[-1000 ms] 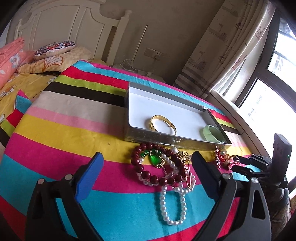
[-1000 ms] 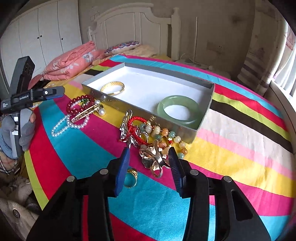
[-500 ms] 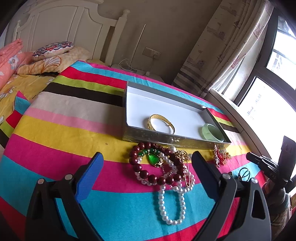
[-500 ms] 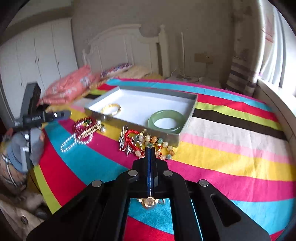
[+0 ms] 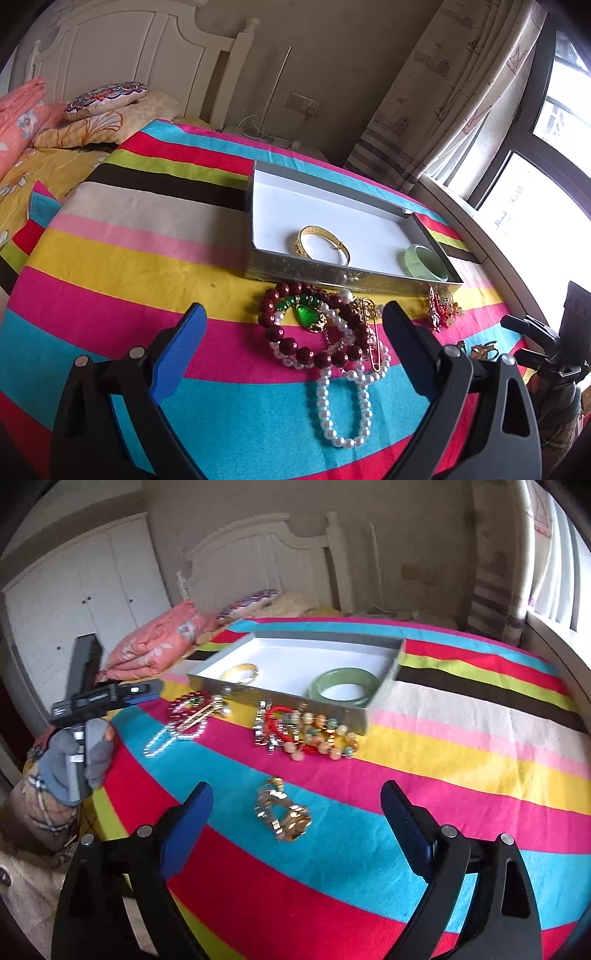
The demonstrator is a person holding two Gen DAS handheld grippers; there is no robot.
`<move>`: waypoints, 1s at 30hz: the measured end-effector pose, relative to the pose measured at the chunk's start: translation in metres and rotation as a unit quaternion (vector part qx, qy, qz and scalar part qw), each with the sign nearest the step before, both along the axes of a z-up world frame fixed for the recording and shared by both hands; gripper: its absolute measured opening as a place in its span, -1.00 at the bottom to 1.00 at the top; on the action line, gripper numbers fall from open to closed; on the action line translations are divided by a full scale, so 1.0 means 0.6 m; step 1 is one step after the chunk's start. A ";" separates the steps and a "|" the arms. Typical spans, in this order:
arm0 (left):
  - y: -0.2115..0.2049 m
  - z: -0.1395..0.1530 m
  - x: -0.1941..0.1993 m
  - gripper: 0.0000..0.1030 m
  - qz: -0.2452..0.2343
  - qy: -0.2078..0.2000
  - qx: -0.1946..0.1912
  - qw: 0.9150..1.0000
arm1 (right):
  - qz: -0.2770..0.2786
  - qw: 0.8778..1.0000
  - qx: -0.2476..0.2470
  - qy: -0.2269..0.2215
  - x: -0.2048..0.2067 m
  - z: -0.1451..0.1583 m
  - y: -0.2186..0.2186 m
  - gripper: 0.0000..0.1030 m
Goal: Organize jewelry
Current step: 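Grasp the interlocked gold rings with the right tool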
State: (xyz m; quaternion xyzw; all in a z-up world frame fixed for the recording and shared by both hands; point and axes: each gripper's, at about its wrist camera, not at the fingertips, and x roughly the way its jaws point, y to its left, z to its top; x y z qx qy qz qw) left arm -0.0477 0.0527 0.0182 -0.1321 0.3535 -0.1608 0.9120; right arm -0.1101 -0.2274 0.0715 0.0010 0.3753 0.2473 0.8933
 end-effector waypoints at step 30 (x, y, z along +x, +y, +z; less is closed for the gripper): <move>-0.239 0.020 0.023 -0.04 -0.153 0.045 0.011 0.987 | -0.076 0.995 -0.015 -0.058 -0.033 0.013 -0.052 -0.78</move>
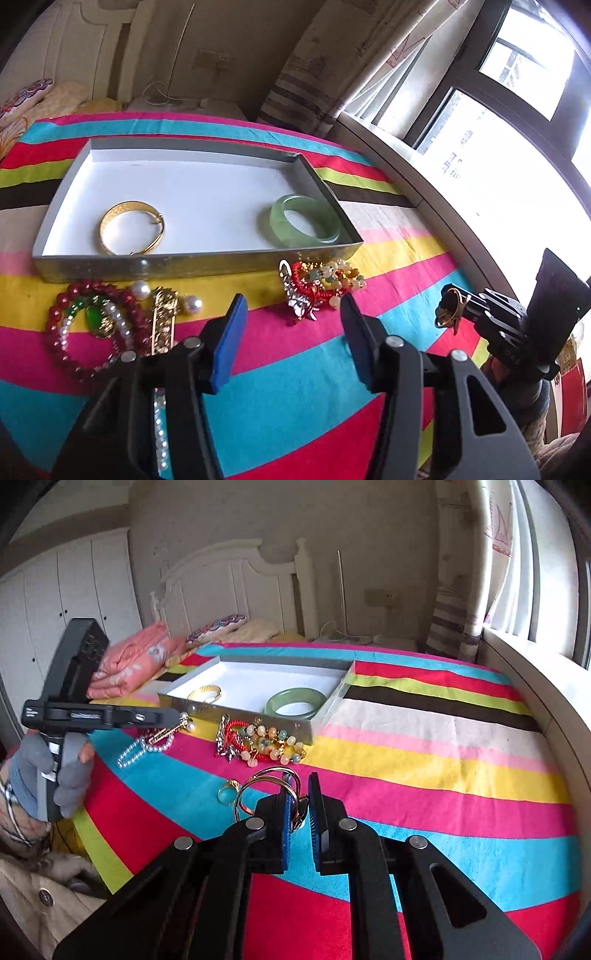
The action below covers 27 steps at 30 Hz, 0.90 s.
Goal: Organize jewelry
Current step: 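Grasp the interlocked gold rings with the right tool, then grasp the gemstone bead bracelet with the left tool while the right tool carries the rings toward the tray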
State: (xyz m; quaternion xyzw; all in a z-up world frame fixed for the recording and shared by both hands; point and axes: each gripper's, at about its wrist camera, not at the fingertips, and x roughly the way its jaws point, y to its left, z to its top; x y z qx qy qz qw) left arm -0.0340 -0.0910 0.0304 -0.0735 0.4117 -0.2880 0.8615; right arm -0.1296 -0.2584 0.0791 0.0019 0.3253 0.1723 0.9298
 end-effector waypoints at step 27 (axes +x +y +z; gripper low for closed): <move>-0.160 0.011 0.007 -0.88 -0.128 -0.115 0.204 0.964 | -0.025 0.998 0.049 -0.017 -0.021 0.006 -0.039 -0.78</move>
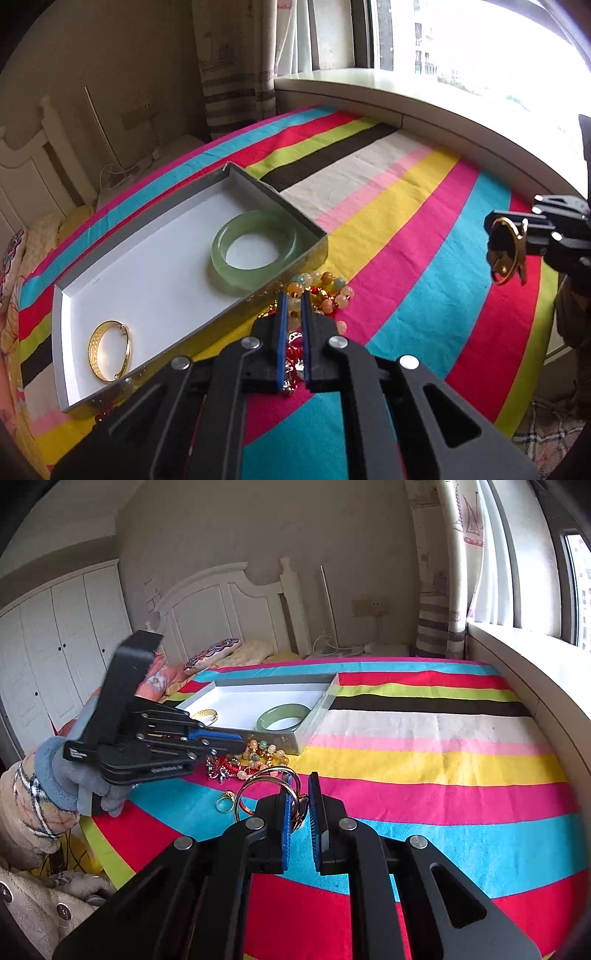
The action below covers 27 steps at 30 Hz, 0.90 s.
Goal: Organize jewelry
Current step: 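Grasp the gemstone bead bracelet with the left tool while the right tool carries the rings toward the tray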
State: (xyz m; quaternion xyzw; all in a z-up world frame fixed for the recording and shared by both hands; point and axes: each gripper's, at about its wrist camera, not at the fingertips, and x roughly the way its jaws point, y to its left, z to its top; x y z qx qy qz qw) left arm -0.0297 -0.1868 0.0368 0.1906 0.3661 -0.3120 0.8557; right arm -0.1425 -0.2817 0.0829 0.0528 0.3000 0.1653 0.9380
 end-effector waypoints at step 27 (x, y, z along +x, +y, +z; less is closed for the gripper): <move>0.145 -0.023 0.004 -0.18 0.070 0.121 -0.111 0.984 | 0.033 0.999 -0.007 -0.007 0.006 0.013 0.052 -0.78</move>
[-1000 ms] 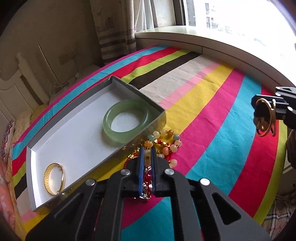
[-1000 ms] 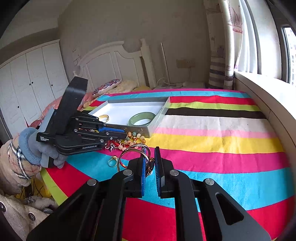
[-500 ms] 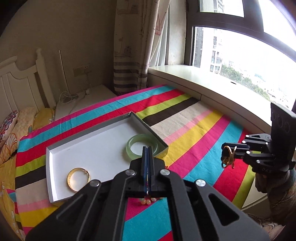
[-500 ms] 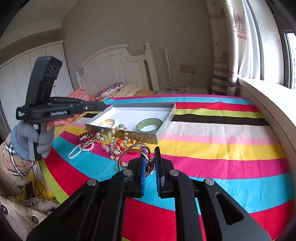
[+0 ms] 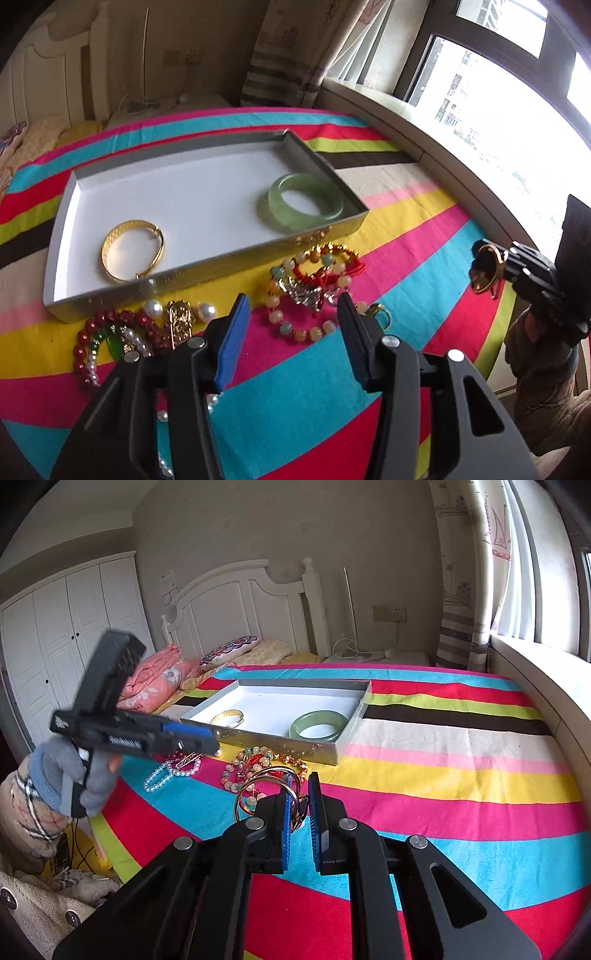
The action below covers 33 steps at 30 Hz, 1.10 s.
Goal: Organize jewelry
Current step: 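Grasp the gemstone bead bracelet with the left tool while the right tool carries the rings toward the tray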
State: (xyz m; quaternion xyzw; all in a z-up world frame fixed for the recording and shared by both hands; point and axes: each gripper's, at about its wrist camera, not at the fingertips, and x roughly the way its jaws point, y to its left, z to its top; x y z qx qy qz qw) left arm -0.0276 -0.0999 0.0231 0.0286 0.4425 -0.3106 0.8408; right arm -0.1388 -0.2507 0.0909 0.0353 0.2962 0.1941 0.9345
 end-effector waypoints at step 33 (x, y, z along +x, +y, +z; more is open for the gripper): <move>-0.021 0.152 -0.027 -0.83 -0.022 -0.145 0.018 0.989 | 0.034 0.998 -0.028 -0.032 0.044 0.050 0.072 -0.77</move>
